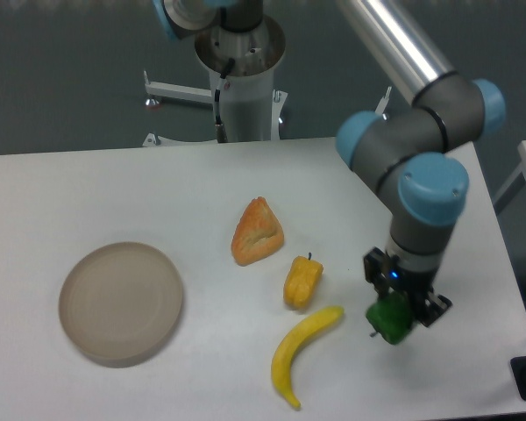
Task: Place the green pepper on the plate
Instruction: 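Carry the green pepper over the beige plate and lower it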
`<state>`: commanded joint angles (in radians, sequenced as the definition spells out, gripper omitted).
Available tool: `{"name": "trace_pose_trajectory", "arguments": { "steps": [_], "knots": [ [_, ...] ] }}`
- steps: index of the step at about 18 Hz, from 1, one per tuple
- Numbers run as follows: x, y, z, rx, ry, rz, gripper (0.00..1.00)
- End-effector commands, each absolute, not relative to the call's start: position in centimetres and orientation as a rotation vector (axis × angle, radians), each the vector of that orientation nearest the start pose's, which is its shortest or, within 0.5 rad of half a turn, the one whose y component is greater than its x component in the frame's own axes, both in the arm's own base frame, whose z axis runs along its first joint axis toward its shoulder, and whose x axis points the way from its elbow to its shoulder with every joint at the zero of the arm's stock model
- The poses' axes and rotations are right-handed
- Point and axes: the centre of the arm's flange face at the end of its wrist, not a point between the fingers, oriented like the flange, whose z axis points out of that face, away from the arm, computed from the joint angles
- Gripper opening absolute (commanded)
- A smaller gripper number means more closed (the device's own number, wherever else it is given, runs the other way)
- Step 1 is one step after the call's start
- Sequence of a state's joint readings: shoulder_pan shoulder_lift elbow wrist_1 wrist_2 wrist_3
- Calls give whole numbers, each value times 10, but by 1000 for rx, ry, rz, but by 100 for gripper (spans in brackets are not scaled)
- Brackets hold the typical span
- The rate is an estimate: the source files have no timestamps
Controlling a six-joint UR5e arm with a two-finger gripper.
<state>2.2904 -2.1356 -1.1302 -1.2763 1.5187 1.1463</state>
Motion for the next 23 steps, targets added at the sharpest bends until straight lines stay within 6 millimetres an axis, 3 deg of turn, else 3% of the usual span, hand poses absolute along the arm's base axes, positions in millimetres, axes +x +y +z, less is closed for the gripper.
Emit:
{"name": "trace_pose_trajectory", "arguments": {
  "steps": [5,9,13,16,19,23],
  "knots": [
    [-277,644,392,-2964,497,79,34],
    [-197,664,382,-2995,363,30,34],
    [-133,679,382,-3005,229,-3,34],
    [-99,691,373,-2975,166,-74,33],
    [-66,709,353,-2908,185,-134,33],
    [-42,723,319,-2923,182,-161,33]
  ]
}}
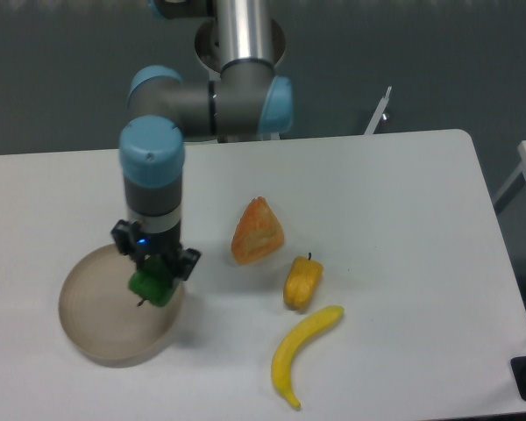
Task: Place the green pepper on the plate
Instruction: 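Carry the green pepper over the beige plate and lower it, then open the gripper to release the green pepper onto the plate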
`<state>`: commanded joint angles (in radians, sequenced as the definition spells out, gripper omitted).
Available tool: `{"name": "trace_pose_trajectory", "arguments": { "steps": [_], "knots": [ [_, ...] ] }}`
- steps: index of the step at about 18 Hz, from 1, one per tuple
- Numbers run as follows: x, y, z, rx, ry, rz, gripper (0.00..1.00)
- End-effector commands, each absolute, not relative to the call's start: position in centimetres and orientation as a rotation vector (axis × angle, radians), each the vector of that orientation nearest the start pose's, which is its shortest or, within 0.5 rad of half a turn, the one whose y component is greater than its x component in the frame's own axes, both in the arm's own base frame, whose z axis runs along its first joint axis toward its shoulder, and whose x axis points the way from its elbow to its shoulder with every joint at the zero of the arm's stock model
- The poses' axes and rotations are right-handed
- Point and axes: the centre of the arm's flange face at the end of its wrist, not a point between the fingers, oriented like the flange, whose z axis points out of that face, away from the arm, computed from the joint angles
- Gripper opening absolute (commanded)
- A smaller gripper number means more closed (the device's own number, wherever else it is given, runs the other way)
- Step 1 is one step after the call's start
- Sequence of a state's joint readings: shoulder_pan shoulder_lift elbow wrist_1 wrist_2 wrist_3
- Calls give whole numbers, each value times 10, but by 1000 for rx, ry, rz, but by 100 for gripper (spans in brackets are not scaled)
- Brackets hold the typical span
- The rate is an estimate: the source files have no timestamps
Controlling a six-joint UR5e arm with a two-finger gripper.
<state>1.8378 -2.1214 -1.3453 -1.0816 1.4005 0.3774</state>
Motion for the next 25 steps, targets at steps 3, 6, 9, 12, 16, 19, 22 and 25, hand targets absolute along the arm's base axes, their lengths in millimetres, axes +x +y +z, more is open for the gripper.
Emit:
{"name": "trace_pose_trajectory", "arguments": {
  "steps": [3,6,9,12,16,19,22,25],
  "knots": [
    [-23,728,300,-2923,240,-161,33],
    [-16,725,295,-2914,355,-154,33],
    [-11,725,285,-2910,463,-154,33],
    [-11,723,281,-2915,472,-160,33],
    [-11,724,278,-2919,472,-163,33],
    [-11,724,277,-2920,472,-166,33],
    [-11,723,277,-2922,472,-167,33],
    [-11,723,276,-2926,470,-169,34]
  ]
}}
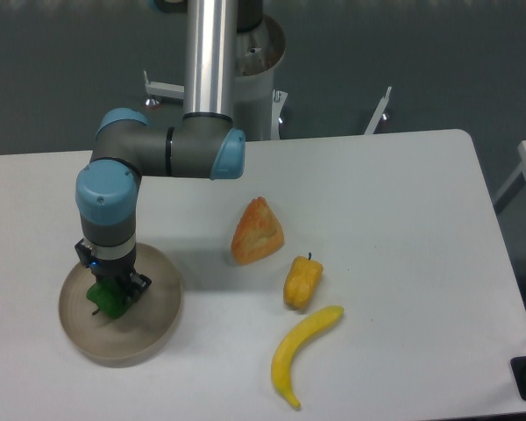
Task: Place the green pepper on the plate
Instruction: 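Open the gripper to release the green pepper onto the plate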
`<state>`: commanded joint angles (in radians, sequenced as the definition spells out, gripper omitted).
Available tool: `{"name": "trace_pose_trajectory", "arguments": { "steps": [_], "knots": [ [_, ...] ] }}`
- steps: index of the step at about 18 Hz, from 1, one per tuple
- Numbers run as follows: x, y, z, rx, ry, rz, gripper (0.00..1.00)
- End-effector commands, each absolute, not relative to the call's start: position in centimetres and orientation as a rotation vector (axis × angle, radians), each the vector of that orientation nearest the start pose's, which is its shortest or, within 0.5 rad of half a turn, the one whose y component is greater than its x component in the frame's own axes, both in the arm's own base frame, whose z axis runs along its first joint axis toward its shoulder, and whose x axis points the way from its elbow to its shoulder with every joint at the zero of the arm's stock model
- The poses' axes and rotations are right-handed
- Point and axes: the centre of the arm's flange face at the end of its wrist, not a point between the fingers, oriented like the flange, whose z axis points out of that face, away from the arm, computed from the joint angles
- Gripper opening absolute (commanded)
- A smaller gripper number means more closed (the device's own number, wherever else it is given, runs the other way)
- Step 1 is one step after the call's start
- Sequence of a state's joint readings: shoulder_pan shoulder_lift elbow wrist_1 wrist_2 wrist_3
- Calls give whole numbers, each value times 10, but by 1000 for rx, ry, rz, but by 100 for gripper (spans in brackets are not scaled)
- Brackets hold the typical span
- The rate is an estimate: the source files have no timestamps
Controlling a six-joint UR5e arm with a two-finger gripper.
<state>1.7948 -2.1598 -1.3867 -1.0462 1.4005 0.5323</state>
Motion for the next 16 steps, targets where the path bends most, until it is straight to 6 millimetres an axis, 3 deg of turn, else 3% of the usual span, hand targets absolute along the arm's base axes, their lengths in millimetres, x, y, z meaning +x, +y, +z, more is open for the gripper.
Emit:
{"name": "trace_pose_trajectory", "arguments": {
  "steps": [13,16],
  "knots": [
    [-8,720,269,-2933,461,-205,34],
    [-8,720,269,-2932,459,-214,38]
  ]
}}
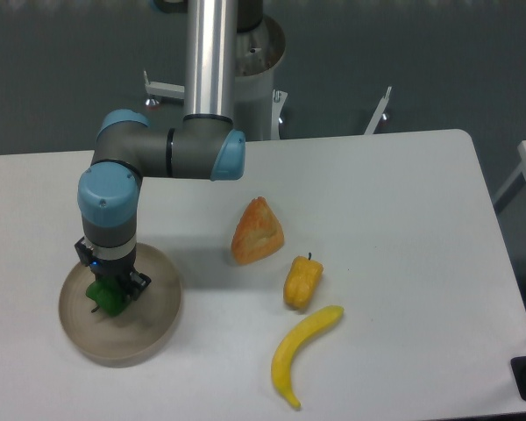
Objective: Place the green pepper on the plate
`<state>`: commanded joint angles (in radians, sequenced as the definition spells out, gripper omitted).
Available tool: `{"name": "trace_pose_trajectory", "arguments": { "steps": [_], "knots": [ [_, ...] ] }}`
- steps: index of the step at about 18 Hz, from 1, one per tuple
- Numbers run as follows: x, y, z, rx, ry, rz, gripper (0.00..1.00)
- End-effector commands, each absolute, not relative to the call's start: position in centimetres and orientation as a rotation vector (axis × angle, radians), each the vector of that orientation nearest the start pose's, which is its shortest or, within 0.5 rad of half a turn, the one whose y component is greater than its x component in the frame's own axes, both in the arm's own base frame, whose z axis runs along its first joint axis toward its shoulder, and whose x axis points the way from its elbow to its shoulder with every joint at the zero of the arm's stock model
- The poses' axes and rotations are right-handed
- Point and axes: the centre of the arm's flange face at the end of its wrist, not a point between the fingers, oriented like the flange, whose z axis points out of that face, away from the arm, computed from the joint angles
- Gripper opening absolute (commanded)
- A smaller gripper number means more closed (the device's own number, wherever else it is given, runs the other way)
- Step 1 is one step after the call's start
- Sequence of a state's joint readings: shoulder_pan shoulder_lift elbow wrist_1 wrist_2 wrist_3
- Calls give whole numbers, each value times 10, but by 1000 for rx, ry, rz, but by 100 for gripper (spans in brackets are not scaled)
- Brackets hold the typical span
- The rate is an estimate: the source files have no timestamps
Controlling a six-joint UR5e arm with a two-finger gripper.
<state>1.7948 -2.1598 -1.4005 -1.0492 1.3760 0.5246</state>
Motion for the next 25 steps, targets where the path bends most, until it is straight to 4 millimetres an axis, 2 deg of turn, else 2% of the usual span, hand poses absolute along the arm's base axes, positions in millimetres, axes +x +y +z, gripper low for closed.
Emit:
{"name": "trace_pose_trajectory", "arguments": {
  "steps": [1,2,4,6,10,12,15,19,25],
  "knots": [
    [-8,720,269,-2931,461,-214,41],
    [-8,720,271,-2929,461,-212,50],
    [-8,720,272,-2928,459,-211,83],
    [-9,720,279,-2920,457,-206,99],
    [-19,715,296,-2908,439,-192,100],
    [-41,711,312,-2892,399,-170,100],
    [-84,699,343,-2875,315,-127,100],
    [-163,680,374,-2855,197,-67,100],
    [-262,665,401,-2820,249,37,100]
  ]
}}
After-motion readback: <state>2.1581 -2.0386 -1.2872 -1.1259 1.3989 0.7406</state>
